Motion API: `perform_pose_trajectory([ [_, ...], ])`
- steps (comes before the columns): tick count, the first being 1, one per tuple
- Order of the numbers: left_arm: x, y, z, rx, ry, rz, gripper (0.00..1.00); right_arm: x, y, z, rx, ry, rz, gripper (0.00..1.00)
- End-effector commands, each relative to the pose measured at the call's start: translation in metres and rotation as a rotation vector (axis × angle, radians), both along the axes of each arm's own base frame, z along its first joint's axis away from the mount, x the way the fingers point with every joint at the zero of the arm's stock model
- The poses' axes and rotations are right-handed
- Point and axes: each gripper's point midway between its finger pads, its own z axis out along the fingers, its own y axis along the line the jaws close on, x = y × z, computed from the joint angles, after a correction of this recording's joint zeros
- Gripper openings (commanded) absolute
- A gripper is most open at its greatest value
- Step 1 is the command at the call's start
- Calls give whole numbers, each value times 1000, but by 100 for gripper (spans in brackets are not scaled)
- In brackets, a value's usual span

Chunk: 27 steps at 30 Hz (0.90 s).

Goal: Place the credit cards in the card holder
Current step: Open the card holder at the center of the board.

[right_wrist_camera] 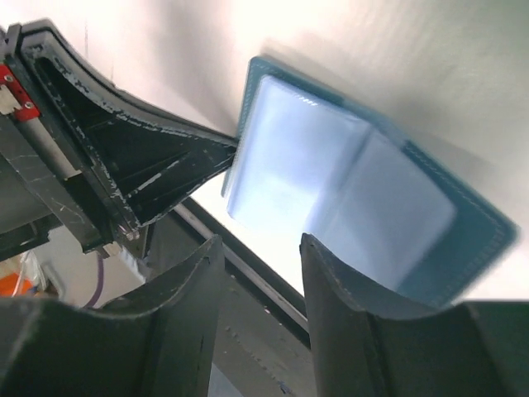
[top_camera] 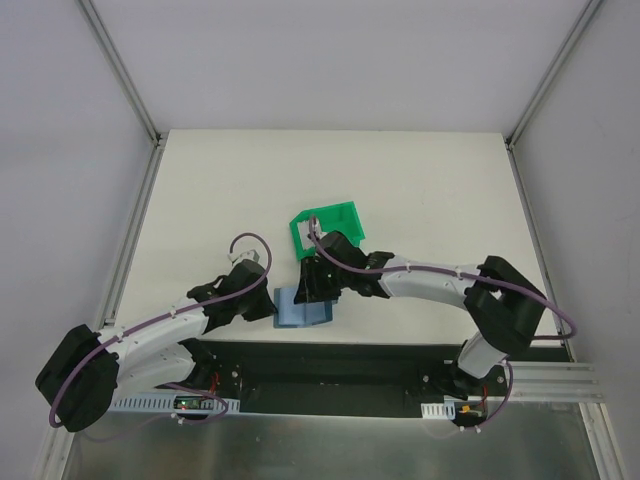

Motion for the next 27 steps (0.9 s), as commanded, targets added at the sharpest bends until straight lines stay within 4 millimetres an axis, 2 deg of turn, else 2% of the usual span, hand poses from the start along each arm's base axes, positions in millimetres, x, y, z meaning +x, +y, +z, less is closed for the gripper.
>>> perform_pose_trajectory([
  [1, -4, 5, -7, 18, 12, 13, 0, 20, -32, 17, -96, -138, -96, 44],
  [4, -4, 5, -8, 19, 14, 11, 0, 23, -48, 15, -158, -147, -133, 46],
  [7, -4, 3, -7, 16, 12, 4, 0, 18, -54, 7, -188, -113, -131, 46],
  [16, -4, 1, -8, 11, 15, -7, 0, 4, -39, -14, -160, -13, -91, 45],
  [20, -4, -1, -8, 8, 22, -15, 0, 4, -40, -20, -207, 12, -100, 45],
  [23, -4, 0, -8, 9, 19, -14, 0, 8, -59, -29, -311, -2, -142, 46],
  [27, -5, 1, -9, 11, 21, -15, 0, 15, -76, -27, -345, -59, -210, 48],
])
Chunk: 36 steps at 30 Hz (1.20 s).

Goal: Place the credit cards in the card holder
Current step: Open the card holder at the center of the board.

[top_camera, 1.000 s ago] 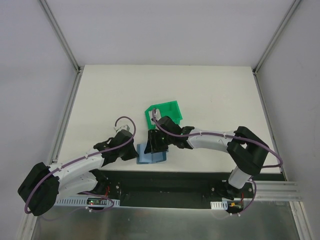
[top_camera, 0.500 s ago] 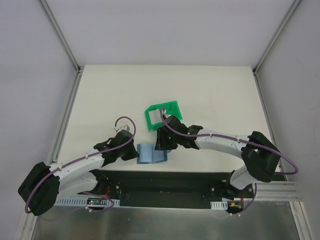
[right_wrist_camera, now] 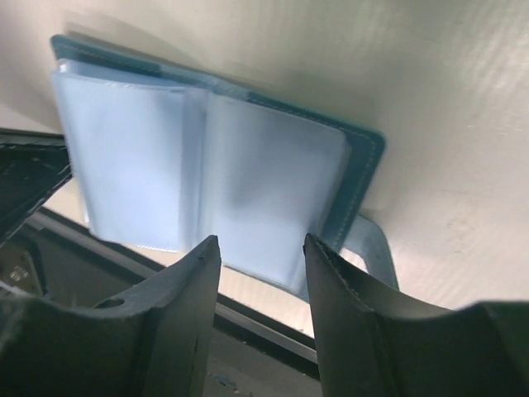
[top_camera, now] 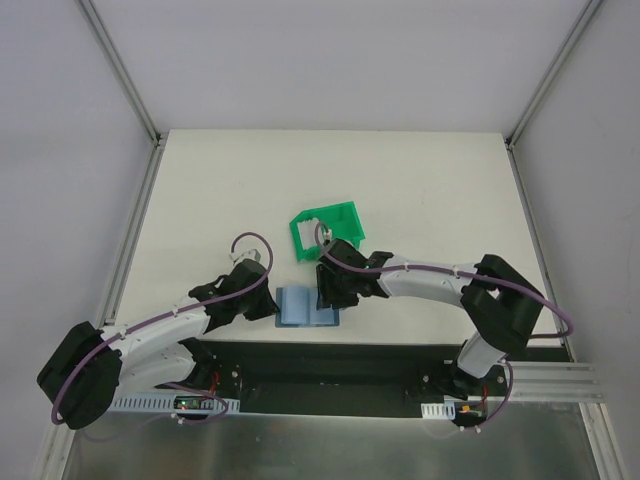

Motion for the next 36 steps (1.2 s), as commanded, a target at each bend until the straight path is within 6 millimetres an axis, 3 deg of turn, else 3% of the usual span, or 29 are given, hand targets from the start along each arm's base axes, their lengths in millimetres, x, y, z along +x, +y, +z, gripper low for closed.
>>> perform_pose_trajectory([
  [1, -9, 5, -9, 27, 31, -15, 0, 10, -19, 9, -60, -68, -78, 49],
  [9, -7, 2, -7, 20, 31, -20, 0, -7, 13, 0, 53, 29, -2, 41],
  [12, -8, 2, -7, 18, 30, -21, 0, -4, 14, 8, 23, -10, 21, 22],
  [14, -8, 2, -7, 18, 30, -22, 0, -1, 20, 20, 59, -45, 46, 18],
  [20, -7, 1, -7, 22, 35, -28, 0, 0, 40, 67, 228, -123, 101, 44],
  [22, -6, 0, -6, 21, 33, -33, 0, -1, 43, 74, 240, -127, 120, 47],
  [30, -4, -4, -3, 15, 27, -40, 0, -9, 64, 57, 243, -42, 185, 49],
  [36, -5, -2, -4, 12, 27, -34, 0, -8, 66, 40, 212, -11, 185, 51],
])
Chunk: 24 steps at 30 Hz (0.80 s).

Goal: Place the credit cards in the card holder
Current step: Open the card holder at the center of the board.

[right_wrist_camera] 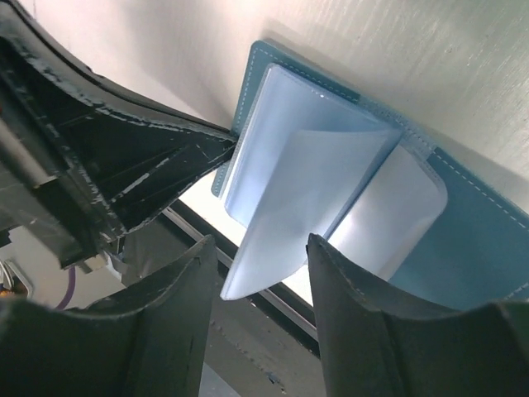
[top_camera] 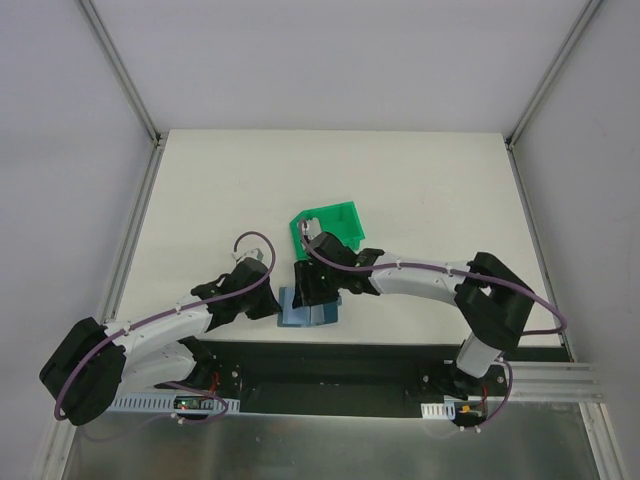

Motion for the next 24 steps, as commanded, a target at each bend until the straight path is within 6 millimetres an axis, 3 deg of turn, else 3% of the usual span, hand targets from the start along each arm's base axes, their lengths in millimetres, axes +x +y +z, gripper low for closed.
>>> perform_pose_trajectory([
  [1, -6, 5, -5, 31, 23, -14, 0, -1, 13, 4, 30, 14, 38, 51],
  [7, -8, 9, -10, 39, 28, 1, 0, -10, 21, -5, 80, 72, 50, 51],
  [11, -10, 11, -10, 26, 17, 13, 0, -12, 19, -16, 86, 121, 30, 38],
  [12, -10, 11, -9, 19, 9, 18, 0, -11, 24, -13, 123, 120, 31, 31],
  [13, -11, 12, -9, 17, 6, 21, 0, -12, 27, -11, 157, 133, 40, 31],
  [16, -11, 14, -9, 10, -2, 30, 0, -11, 30, -4, 199, 123, 40, 44],
  [19, -13, 14, -11, 13, 5, 27, 0, -8, 30, 2, 231, 101, 40, 49],
  [22, -13, 14, -12, 17, 14, 24, 0, -5, 30, 6, 255, 95, 33, 51],
  [24, -12, 12, -10, 14, 10, 19, 0, -2, 27, 5, 251, 87, 16, 45],
])
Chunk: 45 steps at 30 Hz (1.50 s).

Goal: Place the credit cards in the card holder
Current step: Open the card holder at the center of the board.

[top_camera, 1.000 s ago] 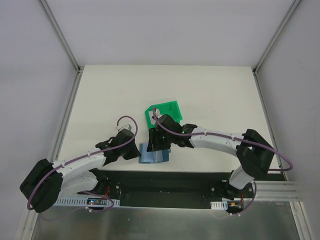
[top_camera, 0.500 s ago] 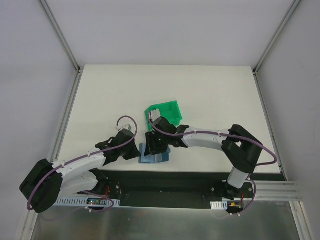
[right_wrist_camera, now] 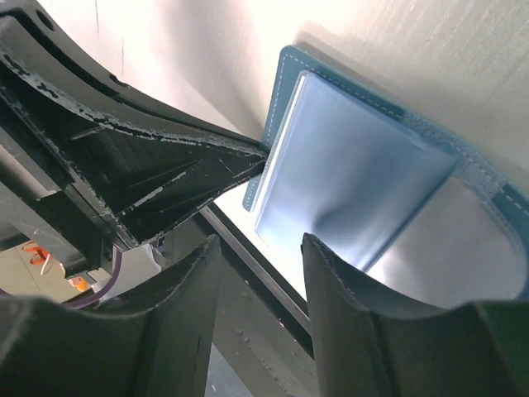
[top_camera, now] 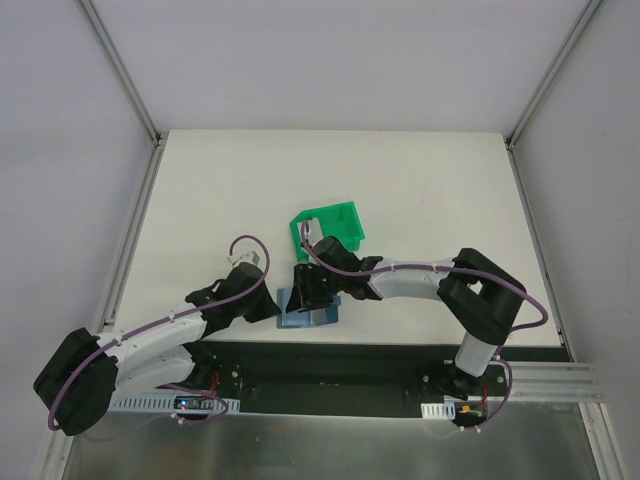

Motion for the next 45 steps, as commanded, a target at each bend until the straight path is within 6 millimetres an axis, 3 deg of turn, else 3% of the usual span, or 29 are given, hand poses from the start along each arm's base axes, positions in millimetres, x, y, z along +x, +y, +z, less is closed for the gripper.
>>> perform_pose_trajectory([
  [1, -7, 8, -10, 46, 33, 1, 0, 10, 6, 22, 87, -38, -26, 42],
  [6, -7, 8, -10, 49, 33, 0, 0, 20, -13, 7, -15, -66, -88, 10],
  [12, -7, 10, -11, 53, 33, 3, 0, 17, -60, -37, -336, -48, -129, 1],
  [15, -6, 8, -10, 49, 27, -2, 0, 20, -71, -37, -383, -75, -132, 3],
  [20, -3, 6, -3, 38, -4, -18, 0, 31, -69, -16, -370, -135, -128, 11],
  [28, -1, 3, 7, 4, -40, -22, 0, 48, -84, 14, -419, -240, -162, 27],
  [36, 2, -1, 13, -10, -54, -34, 0, 45, -114, 15, -578, -238, -155, 27],
  [43, 2, -2, 17, -15, -62, -43, 0, 39, -128, 11, -636, -223, -150, 26],
  [45, 3, -3, 19, -21, -69, -43, 0, 43, -123, 15, -603, -241, -145, 26],
])
